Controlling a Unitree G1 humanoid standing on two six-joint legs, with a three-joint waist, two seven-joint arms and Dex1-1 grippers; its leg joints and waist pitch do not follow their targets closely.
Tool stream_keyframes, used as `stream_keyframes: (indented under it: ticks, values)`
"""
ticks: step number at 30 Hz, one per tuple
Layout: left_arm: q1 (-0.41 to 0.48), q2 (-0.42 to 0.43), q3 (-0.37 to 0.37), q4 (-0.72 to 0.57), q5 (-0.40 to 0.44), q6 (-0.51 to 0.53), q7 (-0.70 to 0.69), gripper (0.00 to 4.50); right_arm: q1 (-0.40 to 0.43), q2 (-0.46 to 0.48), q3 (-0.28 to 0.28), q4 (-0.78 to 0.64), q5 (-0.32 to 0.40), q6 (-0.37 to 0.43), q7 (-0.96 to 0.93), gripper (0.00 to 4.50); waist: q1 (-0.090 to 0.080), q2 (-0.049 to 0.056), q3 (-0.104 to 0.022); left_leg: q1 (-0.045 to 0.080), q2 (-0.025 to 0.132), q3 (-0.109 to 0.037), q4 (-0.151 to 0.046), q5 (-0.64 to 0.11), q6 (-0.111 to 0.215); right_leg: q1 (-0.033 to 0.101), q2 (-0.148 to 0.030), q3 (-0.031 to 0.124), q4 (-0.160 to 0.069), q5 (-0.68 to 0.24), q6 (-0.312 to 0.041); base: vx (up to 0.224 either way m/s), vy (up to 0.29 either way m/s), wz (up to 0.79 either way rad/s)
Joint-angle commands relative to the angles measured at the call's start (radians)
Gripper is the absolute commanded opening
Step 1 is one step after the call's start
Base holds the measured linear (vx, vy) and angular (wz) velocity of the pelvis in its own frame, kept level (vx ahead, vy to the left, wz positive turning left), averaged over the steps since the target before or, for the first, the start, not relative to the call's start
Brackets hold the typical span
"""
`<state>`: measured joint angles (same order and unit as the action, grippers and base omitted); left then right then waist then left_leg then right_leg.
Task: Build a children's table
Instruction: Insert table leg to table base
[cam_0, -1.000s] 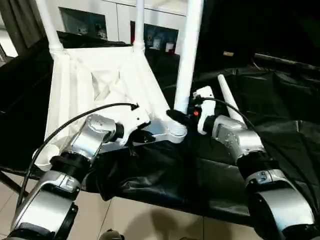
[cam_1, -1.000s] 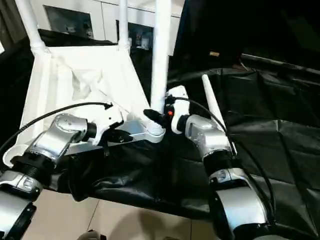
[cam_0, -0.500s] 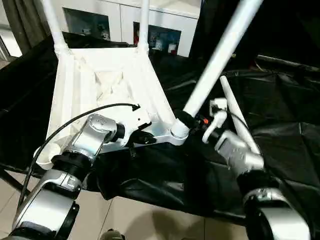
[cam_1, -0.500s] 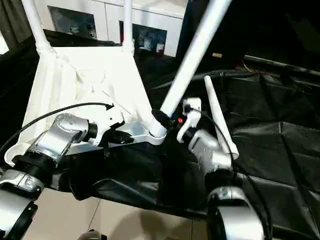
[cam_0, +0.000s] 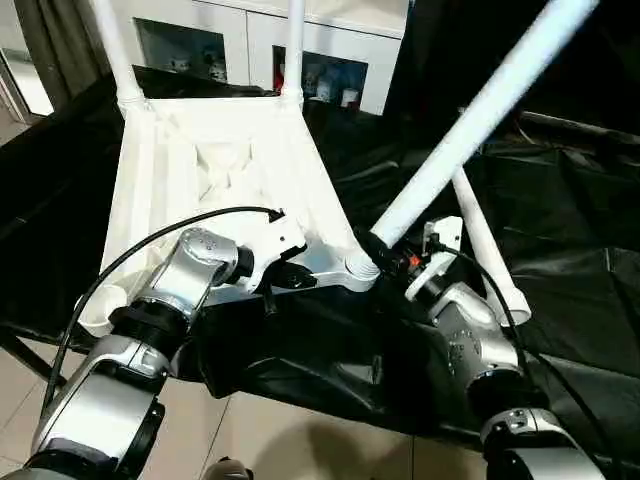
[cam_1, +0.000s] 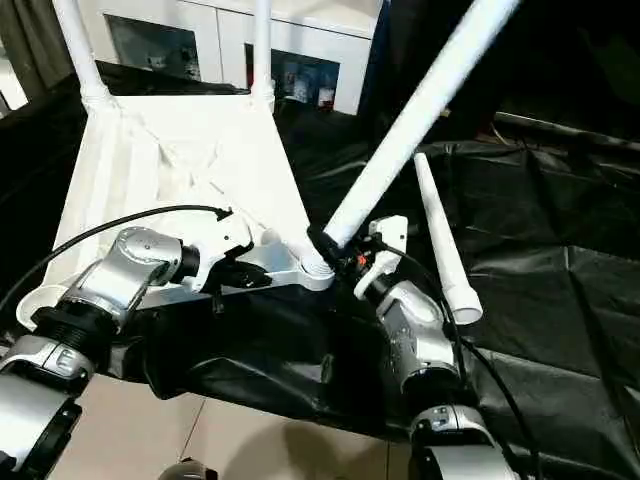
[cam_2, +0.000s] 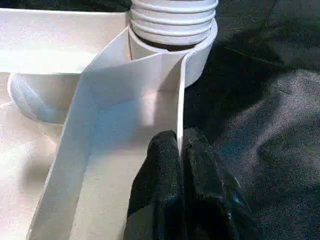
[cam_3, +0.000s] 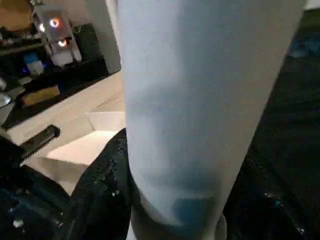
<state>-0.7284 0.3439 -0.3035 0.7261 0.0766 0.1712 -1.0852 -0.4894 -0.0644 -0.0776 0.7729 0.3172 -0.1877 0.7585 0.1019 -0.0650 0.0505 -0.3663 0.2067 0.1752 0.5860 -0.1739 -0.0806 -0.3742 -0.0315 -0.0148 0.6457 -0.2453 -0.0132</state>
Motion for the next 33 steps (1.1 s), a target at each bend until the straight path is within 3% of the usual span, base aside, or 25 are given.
stream_keyframes:
  ticks: [1, 3, 6, 7, 8, 14, 16, 24, 28, 33]
  values:
    - [-0.023, 0.017, 0.021, 0.025, 0.004, -0.003, 0.029, 0.00, 0.040, -0.036, 0.041, 0.042, -0.080, 0.018, 0.017, 1.90, 0.002, 0.017, -0.055, 0.019, 0.032, -0.010, -0.072, -0.186, 0.003, 0.034, -0.099, 0.037, -0.080, 0.017, -0.234, 0.000, 0.000, 0.00]
    - [-0.023, 0.018, 0.020, 0.028, 0.005, -0.006, 0.026, 0.00, 0.034, -0.044, 0.062, 0.039, -0.102, 0.020, 0.025, 1.90, 0.002, 0.017, -0.054, 0.018, 0.032, -0.010, -0.073, -0.189, 0.002, 0.033, -0.101, 0.038, -0.082, 0.001, -0.229, 0.000, 0.000, 0.00]
    - [-0.015, 0.020, 0.017, 0.019, 0.004, -0.008, 0.015, 0.00, 0.009, -0.053, 0.088, 0.032, -0.115, 0.040, 0.059, 1.90, 0.000, 0.008, -0.052, 0.018, 0.032, -0.009, -0.074, -0.196, 0.005, 0.032, -0.100, 0.039, -0.085, -0.033, -0.223, 0.000, 0.000, 0.00]
    - [-0.013, 0.021, 0.016, 0.015, 0.003, -0.007, 0.012, 0.00, 0.001, -0.055, 0.092, 0.034, -0.115, 0.047, 0.066, 1.90, 0.002, 0.011, -0.053, 0.018, 0.032, -0.010, -0.073, -0.186, 0.008, 0.032, -0.102, 0.039, -0.084, -0.024, -0.223, 0.000, 0.000, 0.00]
    - [-0.009, 0.022, 0.016, 0.011, 0.002, -0.007, 0.009, 0.00, -0.007, -0.056, 0.097, 0.036, -0.116, 0.051, 0.073, 1.90, 0.000, 0.007, -0.053, 0.017, 0.033, -0.009, -0.073, -0.181, 0.010, 0.033, -0.102, 0.039, -0.084, -0.019, -0.224, 0.000, 0.000, 0.00]
    - [-0.001, 0.026, 0.014, 0.002, -0.001, -0.009, -0.001, 0.00, -0.037, -0.066, 0.119, 0.049, -0.122, 0.075, 0.103, 1.90, -0.004, 0.006, -0.050, 0.016, 0.032, -0.009, -0.074, -0.183, 0.016, 0.030, -0.102, 0.039, -0.086, -0.039, -0.222, 0.000, 0.000, 0.00]
    - [0.007, 0.030, 0.011, -0.010, -0.007, -0.011, -0.023, 0.00, -0.082, -0.075, 0.128, 0.089, -0.135, 0.112, 0.136, 1.90, -0.007, 0.002, -0.051, 0.014, 0.032, -0.010, -0.074, -0.181, 0.017, 0.032, -0.103, 0.038, -0.085, -0.054, -0.222, 0.000, 0.000, 0.00]
    - [0.027, 0.047, -0.004, -0.050, -0.019, -0.017, -0.086, 0.00, -0.133, -0.095, 0.155, 0.153, -0.151, 0.143, 0.228, 1.90, -0.013, 0.002, -0.055, 0.013, 0.033, -0.007, -0.069, -0.138, 0.033, 0.033, -0.102, 0.038, -0.077, 0.034, -0.239, 0.000, 0.000, 0.00]
    - [0.036, 0.066, -0.029, -0.076, -0.018, -0.033, -0.148, 0.00, -0.141, -0.116, 0.195, 0.193, -0.184, 0.135, 0.323, 1.90, -0.011, 0.002, -0.056, 0.015, 0.034, -0.006, -0.069, -0.128, 0.040, 0.035, -0.101, 0.037, -0.074, 0.071, -0.246, 0.000, 0.000, 0.00]
    - [0.036, 0.072, -0.037, -0.082, -0.013, -0.044, -0.168, 0.00, -0.154, -0.123, 0.204, 0.226, -0.206, 0.136, 0.365, 1.90, -0.011, 0.001, -0.057, 0.019, 0.036, -0.006, -0.071, -0.142, 0.033, 0.033, -0.100, 0.035, -0.074, 0.068, -0.255, 0.000, 0.000, 0.00]
